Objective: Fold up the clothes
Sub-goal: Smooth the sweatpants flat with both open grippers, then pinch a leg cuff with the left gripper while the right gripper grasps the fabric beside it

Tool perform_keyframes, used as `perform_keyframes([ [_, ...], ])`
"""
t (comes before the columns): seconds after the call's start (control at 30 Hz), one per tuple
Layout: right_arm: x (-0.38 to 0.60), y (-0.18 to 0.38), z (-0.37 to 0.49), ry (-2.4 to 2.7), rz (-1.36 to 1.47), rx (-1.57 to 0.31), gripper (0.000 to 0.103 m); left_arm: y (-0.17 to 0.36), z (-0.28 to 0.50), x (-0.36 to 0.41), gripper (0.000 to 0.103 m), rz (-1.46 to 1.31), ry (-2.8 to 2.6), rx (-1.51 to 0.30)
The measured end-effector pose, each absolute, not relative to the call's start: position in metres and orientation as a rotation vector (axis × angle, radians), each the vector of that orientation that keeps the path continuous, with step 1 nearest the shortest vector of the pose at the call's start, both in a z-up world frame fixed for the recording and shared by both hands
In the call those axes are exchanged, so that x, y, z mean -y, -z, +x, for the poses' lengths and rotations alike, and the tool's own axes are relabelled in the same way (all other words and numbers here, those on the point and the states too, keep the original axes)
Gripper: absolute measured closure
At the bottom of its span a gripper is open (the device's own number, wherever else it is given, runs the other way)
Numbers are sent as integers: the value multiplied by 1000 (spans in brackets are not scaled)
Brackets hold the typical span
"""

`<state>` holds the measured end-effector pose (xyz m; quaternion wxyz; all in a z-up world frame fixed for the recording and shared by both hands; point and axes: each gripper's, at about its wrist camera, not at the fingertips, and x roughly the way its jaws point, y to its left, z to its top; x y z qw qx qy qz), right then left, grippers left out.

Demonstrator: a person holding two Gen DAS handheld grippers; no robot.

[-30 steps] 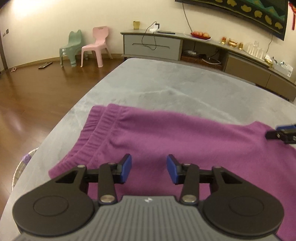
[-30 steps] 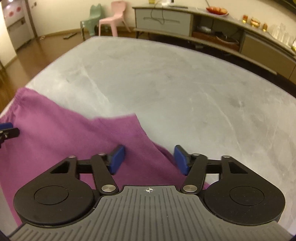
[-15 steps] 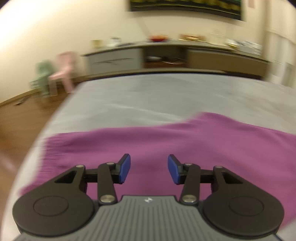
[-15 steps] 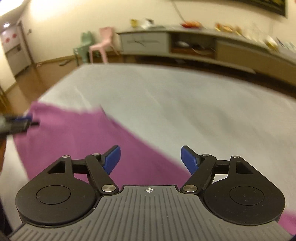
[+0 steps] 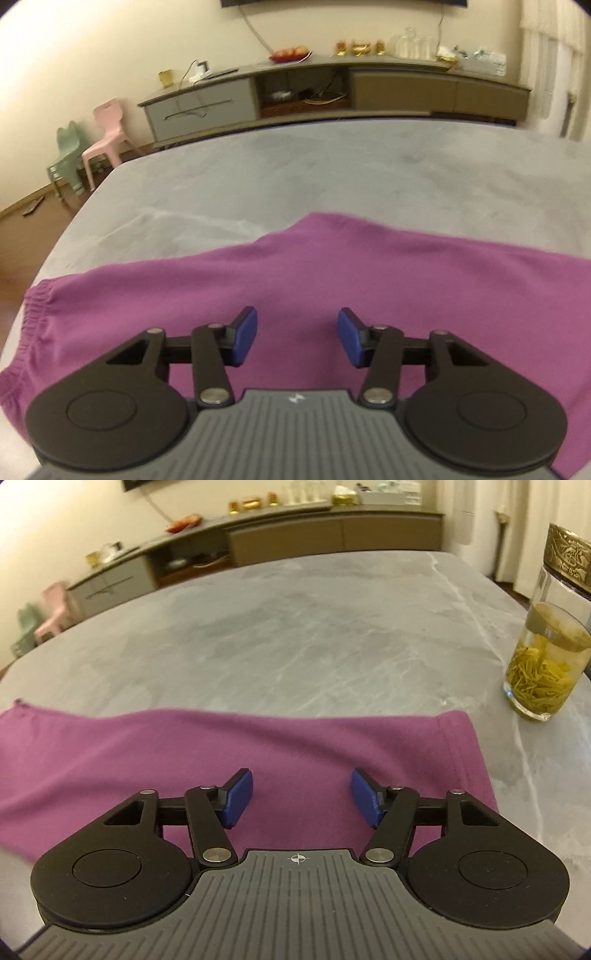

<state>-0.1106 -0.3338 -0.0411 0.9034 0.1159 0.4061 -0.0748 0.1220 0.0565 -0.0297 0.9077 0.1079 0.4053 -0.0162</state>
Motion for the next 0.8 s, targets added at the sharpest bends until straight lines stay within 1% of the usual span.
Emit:
perform_keyframes([
  [0.07,331,42,-120,124,227,-844,44,35,128,-52,49,264,13,-828],
  [0.1,325,44,-125,107,191,-854,44,37,132,-52,44,286,-7,-823],
  [0.13,319,47,-129,89,154,-864,41,38,137,-53,44,291,-36,-821],
  [0.17,314,49,-133,72,117,-874,35,38,142,-55,44,283,-71,-827],
  [0.2,312,51,-137,62,98,-870,33,37,145,-58,45,268,-97,-836],
  [0.23,313,51,-142,57,91,-858,37,34,145,-57,51,265,-113,-842],
  [0.27,316,49,-148,63,97,-831,44,31,141,-53,55,275,-126,-841],
  [0.3,324,45,-154,93,122,-792,46,26,136,-48,60,283,-129,-831],
  [0.4,354,36,-172,207,209,-689,43,15,115,-20,53,296,-8,-775],
  [0.43,361,38,-174,233,228,-689,43,19,113,-11,54,326,8,-783],
  [0.47,368,40,-177,259,246,-689,49,24,113,-3,55,353,7,-803],
  [0.5,375,42,-179,285,265,-689,52,24,112,1,60,342,18,-811],
  [0.53,381,45,-181,311,284,-688,46,24,112,6,60,332,29,-818],
  [0.57,388,47,-184,337,303,-688,34,24,111,11,60,321,40,-825],
  [0.6,395,49,-186,363,322,-687,32,21,109,15,58,292,63,-830],
  [0.63,401,52,-187,370,345,-690,33,15,106,20,55,228,105,-833],
  [0.7,410,58,-186,346,392,-710,40,1,98,39,55,107,207,-850],
  [0.8,391,61,-179,311,249,-749,48,-21,82,95,54,23,391,-857],
])
